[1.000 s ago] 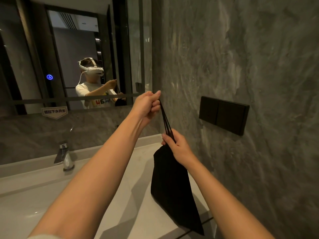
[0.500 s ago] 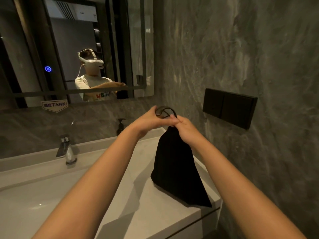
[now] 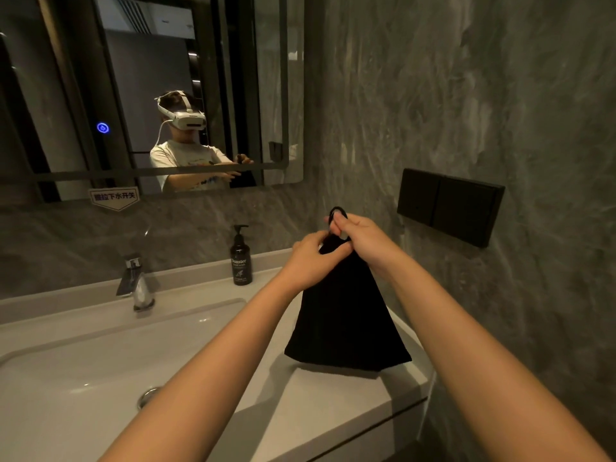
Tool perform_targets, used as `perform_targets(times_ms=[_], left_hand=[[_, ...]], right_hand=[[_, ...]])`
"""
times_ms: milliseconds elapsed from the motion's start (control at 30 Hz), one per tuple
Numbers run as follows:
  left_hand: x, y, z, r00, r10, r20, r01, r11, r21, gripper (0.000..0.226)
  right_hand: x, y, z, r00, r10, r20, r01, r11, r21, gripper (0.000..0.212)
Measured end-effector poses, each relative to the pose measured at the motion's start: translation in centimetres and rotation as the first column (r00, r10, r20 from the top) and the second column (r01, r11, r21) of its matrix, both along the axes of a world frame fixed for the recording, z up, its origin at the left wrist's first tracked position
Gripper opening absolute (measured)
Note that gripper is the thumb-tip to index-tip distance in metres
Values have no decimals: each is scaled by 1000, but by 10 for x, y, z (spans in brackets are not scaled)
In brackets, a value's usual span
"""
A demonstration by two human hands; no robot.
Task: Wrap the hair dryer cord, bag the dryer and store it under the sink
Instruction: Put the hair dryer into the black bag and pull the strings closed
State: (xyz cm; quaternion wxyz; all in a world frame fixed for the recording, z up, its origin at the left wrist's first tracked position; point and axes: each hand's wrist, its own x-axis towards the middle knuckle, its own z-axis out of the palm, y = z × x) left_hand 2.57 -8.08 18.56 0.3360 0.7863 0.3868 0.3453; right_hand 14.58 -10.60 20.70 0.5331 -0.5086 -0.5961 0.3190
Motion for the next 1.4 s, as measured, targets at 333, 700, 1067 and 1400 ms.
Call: perform_targets(times_ms=[333, 700, 1067, 1400], left_hand=[[9, -5, -10, 929, -218, 299, 259, 961, -102, 16], [1, -16, -26, 968, -90, 235, 115, 988, -98, 78], [-19, -11, -67, 977, -82, 196, 82, 997, 9, 99], [-22, 1, -61, 972, -164, 169, 170, 985, -21, 49]], right_hand=[[-4, -7, 13, 985, -125, 120, 115, 989, 90, 35], [-6, -23, 26, 981, -88, -173, 82, 996, -37, 37], [-10, -20, 18, 731, 78, -677, -65, 997, 45, 37], [10, -22, 5, 861, -211, 463, 53, 942, 330, 25]])
